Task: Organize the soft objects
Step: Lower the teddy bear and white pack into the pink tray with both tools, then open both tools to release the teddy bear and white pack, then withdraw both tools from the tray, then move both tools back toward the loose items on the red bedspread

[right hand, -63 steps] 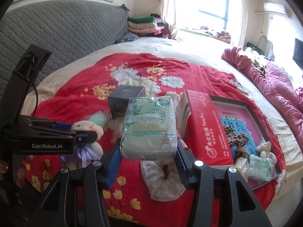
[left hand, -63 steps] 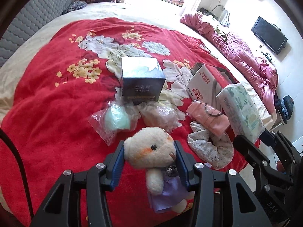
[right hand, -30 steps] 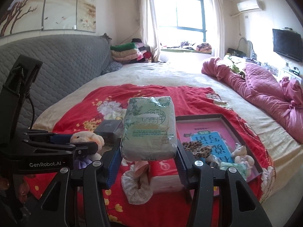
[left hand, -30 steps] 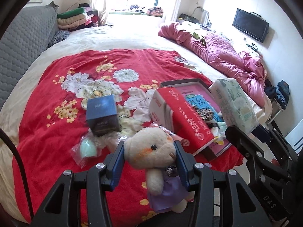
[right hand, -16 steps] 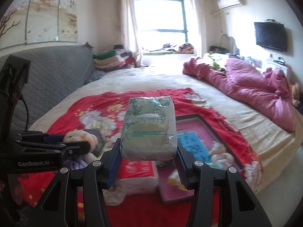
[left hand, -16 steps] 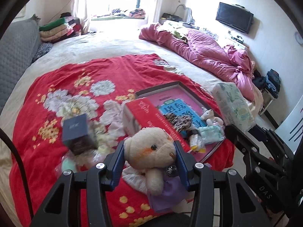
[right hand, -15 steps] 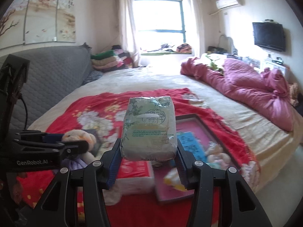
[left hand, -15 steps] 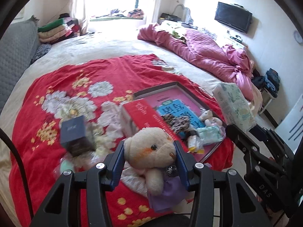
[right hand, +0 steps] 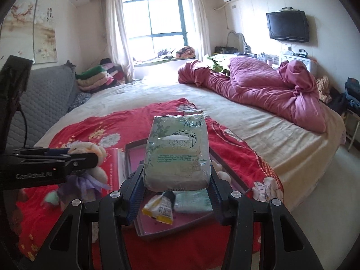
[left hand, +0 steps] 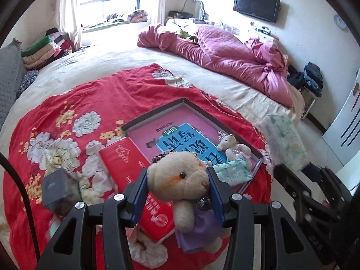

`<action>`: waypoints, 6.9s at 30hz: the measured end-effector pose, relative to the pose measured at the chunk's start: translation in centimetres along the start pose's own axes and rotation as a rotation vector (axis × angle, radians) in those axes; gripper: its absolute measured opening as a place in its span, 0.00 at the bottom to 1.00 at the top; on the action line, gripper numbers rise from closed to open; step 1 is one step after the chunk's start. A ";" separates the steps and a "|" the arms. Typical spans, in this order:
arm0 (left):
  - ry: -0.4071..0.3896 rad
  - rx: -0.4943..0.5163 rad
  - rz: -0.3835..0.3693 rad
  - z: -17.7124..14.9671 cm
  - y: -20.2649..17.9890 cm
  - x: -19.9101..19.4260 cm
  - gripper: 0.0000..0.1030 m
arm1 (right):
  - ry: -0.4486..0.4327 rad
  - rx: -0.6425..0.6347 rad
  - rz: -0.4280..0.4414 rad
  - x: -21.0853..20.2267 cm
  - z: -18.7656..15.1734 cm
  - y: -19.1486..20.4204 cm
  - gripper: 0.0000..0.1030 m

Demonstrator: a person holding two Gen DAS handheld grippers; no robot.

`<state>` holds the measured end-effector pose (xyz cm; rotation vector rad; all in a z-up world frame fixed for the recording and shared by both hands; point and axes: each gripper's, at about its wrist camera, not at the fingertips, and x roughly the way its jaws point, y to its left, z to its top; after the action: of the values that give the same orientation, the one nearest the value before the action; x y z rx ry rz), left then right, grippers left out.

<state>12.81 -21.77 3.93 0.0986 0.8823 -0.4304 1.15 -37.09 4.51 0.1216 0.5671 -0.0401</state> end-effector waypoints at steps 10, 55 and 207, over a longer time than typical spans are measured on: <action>0.063 0.024 -0.021 1.2 -1.1 4.7 0.48 | 0.022 0.027 -0.019 1.5 -0.2 -1.3 0.51; 0.188 -0.018 -0.025 1.8 0.9 12.5 0.49 | 0.233 -0.050 -0.017 12.2 -3.5 -0.8 0.52; -0.004 -0.089 0.179 -6.2 6.6 -11.6 0.84 | -0.027 -0.138 -0.109 -5.9 4.8 9.7 0.71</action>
<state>4.52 -10.38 8.29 0.0945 0.8793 -0.2237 -0.58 -28.07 12.66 -0.0440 0.5474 -0.1081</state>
